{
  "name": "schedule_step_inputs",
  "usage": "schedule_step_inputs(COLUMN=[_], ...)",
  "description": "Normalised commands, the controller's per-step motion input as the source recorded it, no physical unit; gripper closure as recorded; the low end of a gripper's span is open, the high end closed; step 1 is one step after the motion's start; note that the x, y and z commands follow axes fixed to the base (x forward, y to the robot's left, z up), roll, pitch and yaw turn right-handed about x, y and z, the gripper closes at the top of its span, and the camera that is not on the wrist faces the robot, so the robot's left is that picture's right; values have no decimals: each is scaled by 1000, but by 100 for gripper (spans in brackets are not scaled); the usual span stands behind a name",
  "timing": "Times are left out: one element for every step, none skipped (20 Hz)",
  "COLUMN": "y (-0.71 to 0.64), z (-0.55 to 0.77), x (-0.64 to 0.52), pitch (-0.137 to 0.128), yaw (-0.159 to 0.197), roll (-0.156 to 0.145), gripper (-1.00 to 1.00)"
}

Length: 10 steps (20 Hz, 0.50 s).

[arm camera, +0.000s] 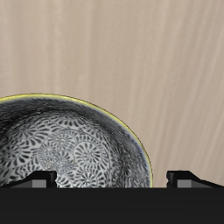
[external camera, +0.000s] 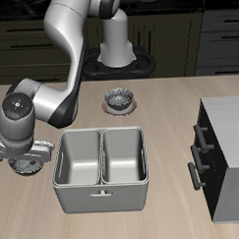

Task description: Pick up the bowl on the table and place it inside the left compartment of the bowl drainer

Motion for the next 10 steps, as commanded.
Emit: schedule_step_inputs(y=[34,-105,-107,-122,-10,-309,-54,-116,15,-70], z=[-187,-94,-210,-98,-43,-250,-32,-26,-7,71], x=[-70,-113,-60,-36,-7,-157,-21,-70,-4,-65], pitch=[36,52,80,29,19,121,3,36,0,-7], yaw=[-5,75,-106,41,39,49,-2,21,0,6], roll=[105,-108,10,-40,-46,-67,-3,-39,0,-13], gripper=[-100,-100,100,100,100,100,100,100,100,100])
